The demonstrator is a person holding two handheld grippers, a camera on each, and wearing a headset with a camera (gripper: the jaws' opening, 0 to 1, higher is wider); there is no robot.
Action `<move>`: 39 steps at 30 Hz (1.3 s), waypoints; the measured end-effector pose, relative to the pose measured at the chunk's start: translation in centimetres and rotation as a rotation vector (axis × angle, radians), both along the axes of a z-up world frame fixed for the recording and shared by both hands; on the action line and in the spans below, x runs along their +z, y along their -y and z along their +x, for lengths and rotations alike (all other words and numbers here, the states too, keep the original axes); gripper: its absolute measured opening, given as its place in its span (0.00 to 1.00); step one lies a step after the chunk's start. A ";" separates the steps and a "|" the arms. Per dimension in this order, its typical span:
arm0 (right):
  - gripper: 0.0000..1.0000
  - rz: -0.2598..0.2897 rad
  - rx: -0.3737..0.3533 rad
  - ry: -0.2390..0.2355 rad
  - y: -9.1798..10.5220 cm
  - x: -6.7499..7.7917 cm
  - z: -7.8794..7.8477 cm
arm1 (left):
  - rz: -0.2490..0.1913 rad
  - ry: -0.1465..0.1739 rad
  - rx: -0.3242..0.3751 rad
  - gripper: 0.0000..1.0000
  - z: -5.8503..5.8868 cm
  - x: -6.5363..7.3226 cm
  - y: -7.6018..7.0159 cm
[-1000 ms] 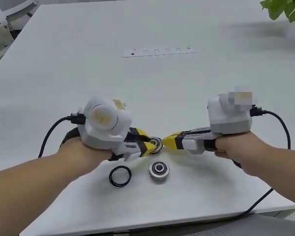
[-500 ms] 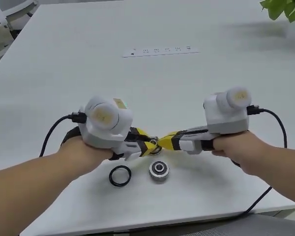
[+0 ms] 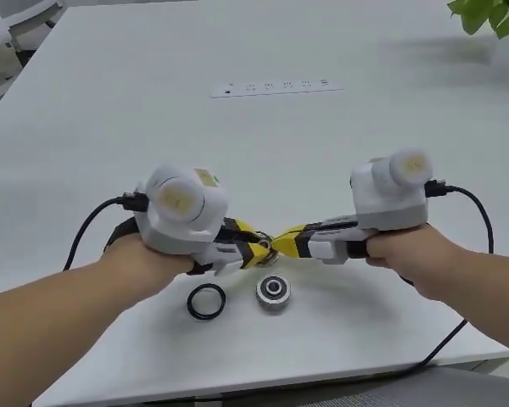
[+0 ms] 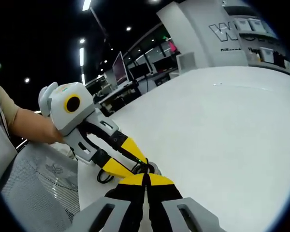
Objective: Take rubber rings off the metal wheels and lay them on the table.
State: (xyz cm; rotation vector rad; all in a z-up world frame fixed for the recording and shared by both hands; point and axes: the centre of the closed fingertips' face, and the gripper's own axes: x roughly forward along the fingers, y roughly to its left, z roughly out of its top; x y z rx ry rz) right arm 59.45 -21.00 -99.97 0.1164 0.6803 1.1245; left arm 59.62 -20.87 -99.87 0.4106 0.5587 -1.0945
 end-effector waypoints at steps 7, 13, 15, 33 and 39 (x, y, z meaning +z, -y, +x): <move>0.00 0.006 -0.003 -0.003 -0.1 0.4 0.0 | -0.007 -0.019 0.003 0.14 -0.3 0.1 -0.1; 0.00 0.011 -0.005 0.000 -0.2 0.7 0.0 | -0.039 -0.032 0.006 0.16 -0.7 1.1 -0.2; 0.00 0.015 -0.007 0.000 -0.2 0.9 0.1 | -0.049 -0.037 0.008 0.18 -0.7 1.1 -0.5; 0.00 0.047 0.003 0.021 -0.8 3.9 -1.1 | -0.123 -0.033 0.022 0.37 -1.8 5.0 -2.6; 0.00 0.059 0.013 0.025 -1.2 4.7 -1.6 | -0.147 -0.019 0.028 0.44 -2.8 6.7 -3.4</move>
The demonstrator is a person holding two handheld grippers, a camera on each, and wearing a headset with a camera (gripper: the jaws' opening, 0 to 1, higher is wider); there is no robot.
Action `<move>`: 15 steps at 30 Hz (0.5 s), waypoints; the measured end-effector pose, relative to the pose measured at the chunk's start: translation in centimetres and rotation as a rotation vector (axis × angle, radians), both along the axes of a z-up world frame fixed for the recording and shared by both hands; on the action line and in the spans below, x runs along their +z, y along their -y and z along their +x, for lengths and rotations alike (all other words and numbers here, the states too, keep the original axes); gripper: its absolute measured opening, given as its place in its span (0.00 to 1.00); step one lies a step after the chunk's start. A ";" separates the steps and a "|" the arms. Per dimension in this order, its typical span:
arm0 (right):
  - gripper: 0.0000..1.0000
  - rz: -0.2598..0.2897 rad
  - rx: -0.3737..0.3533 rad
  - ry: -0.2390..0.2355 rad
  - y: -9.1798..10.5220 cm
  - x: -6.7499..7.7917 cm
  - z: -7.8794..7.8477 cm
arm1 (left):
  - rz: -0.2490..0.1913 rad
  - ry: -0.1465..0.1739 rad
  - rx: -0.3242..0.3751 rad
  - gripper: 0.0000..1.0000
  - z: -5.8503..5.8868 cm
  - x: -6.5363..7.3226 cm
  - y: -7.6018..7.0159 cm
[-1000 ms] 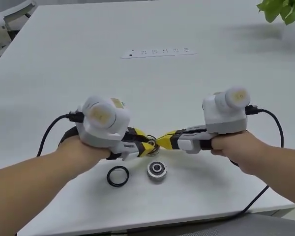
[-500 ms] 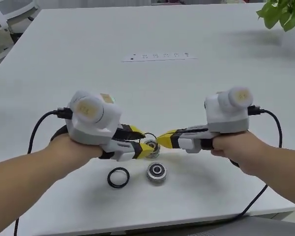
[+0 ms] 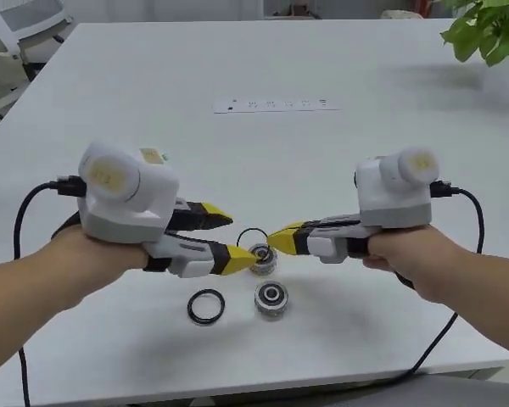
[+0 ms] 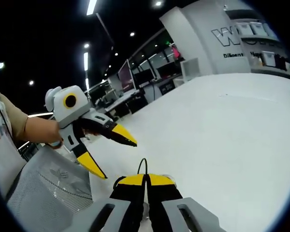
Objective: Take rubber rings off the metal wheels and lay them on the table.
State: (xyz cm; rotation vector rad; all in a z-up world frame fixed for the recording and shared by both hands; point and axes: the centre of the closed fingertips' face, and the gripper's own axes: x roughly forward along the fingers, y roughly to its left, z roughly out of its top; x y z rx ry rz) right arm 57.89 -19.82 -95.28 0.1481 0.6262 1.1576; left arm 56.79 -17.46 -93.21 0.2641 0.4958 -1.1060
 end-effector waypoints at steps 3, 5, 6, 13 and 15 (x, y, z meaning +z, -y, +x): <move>0.00 0.007 0.006 0.001 -0.3 0.4 -0.2 | -0.006 0.000 0.006 0.46 -0.5 0.6 -0.5; 0.00 0.006 0.012 0.004 -0.5 0.6 -0.3 | -0.009 0.002 0.010 0.49 -0.8 0.9 -0.8; 0.00 0.006 0.015 0.005 -0.6 0.6 -0.4 | -0.009 0.004 0.011 0.51 -0.9 1.0 -1.0; 0.00 0.009 0.044 0.004 -1.4 1.0 -1.1 | -0.016 0.005 0.026 0.57 -2.1 1.5 -2.3; 0.00 0.009 0.052 0.001 -1.7 1.0 -1.3 | -0.016 0.006 0.030 0.60 -2.4 1.5 -2.6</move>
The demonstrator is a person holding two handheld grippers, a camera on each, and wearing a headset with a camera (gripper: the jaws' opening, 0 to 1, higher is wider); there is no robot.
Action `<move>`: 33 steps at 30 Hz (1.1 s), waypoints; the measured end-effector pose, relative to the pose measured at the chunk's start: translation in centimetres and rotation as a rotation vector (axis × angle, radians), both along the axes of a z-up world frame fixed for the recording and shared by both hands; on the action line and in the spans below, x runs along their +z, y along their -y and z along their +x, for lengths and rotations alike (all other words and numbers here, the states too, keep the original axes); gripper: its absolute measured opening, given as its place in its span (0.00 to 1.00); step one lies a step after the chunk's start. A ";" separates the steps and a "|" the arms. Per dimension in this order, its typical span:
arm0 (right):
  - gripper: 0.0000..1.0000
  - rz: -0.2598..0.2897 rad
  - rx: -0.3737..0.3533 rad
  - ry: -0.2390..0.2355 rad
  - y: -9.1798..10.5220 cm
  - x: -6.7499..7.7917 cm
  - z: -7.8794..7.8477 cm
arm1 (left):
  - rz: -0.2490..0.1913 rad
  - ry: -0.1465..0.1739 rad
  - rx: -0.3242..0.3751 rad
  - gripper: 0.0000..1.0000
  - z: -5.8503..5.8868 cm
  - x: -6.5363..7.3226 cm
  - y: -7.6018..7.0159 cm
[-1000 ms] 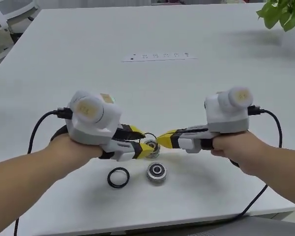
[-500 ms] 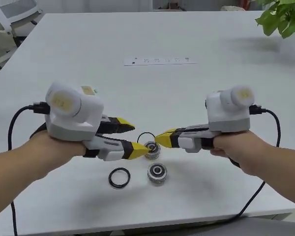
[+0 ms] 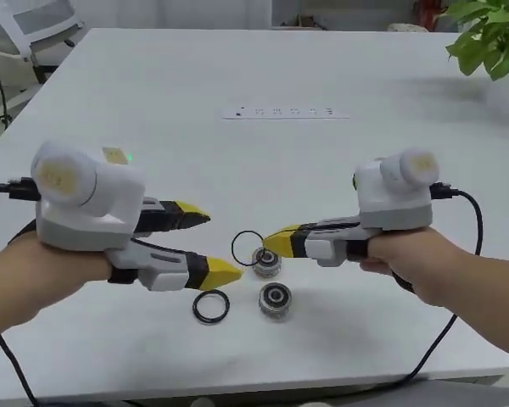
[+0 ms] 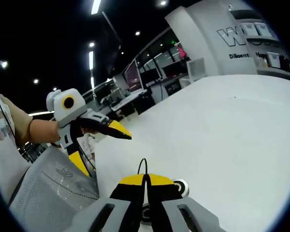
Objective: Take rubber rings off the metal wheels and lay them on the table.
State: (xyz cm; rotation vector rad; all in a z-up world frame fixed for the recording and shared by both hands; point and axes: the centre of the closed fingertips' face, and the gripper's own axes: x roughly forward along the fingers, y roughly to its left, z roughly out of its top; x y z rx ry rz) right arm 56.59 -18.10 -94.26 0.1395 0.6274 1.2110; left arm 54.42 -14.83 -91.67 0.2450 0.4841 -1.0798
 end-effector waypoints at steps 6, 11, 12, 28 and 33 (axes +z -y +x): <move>0.00 -0.012 0.031 -0.007 -0.7 -0.3 -0.6 | 0.009 0.014 0.019 0.66 -0.8 0.1 -1.3; 0.00 -0.020 0.056 -0.015 -1.2 -0.7 -0.9 | -0.001 0.000 0.032 0.73 -1.4 0.1 -2.1; 0.00 -0.021 0.059 -0.017 -1.3 -0.8 -1.0 | -0.005 -0.005 0.040 0.74 -1.6 0.0 -2.3; 0.00 -0.060 0.130 -0.065 -3.3 -2.3 -2.9 | -0.012 -0.014 0.079 0.89 -3.4 -0.5 -4.2; 0.00 -0.075 0.138 -0.079 -3.8 -2.9 -3.2 | -0.015 -0.015 0.094 0.91 -3.6 -0.4 -4.7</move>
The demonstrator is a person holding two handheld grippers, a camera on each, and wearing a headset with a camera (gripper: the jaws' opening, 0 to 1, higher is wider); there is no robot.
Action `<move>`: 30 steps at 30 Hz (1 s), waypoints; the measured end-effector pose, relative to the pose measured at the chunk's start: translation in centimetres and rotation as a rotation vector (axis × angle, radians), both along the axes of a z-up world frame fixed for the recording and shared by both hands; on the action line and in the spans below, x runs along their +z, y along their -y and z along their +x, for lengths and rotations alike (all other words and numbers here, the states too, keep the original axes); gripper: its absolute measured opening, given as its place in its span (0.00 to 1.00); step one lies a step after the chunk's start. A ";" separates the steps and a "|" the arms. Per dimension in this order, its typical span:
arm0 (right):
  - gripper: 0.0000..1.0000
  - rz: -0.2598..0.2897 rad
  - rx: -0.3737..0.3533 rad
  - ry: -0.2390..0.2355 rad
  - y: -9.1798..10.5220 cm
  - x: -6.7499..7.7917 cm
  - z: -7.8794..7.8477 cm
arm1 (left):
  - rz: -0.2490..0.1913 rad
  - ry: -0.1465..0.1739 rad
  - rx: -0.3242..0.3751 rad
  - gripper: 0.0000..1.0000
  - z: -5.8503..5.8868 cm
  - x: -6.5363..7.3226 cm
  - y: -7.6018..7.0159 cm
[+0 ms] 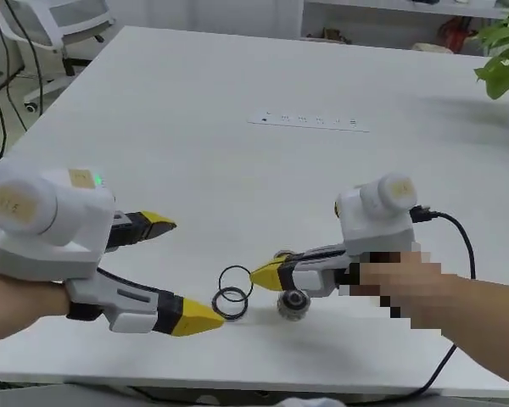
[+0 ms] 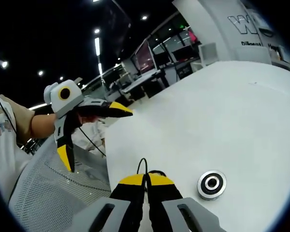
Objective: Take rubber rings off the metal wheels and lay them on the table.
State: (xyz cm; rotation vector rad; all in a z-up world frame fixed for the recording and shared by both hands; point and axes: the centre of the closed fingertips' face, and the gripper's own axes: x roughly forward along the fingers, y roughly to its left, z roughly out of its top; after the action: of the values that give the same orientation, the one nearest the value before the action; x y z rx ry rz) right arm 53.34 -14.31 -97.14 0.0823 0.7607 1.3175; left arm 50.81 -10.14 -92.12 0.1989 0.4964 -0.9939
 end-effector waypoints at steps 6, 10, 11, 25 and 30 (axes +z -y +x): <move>0.00 -0.017 0.013 -0.023 -0.5 -0.7 -0.6 | -0.005 -0.007 0.011 0.93 -0.7 0.0 -0.4; 0.00 -0.030 0.017 -0.026 -0.8 -1.2 -0.7 | -0.008 -0.011 0.020 0.93 -1.0 0.0 -0.7; 0.00 -0.031 0.017 -0.027 -0.8 -1.3 -0.7 | -0.010 -0.013 0.023 0.93 -1.0 0.0 -0.8; 0.00 -0.091 0.014 -0.024 -0.5 -2.8 -0.6 | 0.000 -0.025 0.041 0.93 -1.4 -0.2 -1.5; 0.00 -0.101 0.003 -0.019 -0.4 -3.0 -0.3 | 0.002 -0.024 0.040 0.92 -1.3 -0.2 -1.5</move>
State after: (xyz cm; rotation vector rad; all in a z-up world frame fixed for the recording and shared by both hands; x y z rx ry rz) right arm 53.01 -13.93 -100.11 0.0130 0.8422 1.2807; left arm 49.46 -8.68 -92.27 0.1780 0.5214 -0.9577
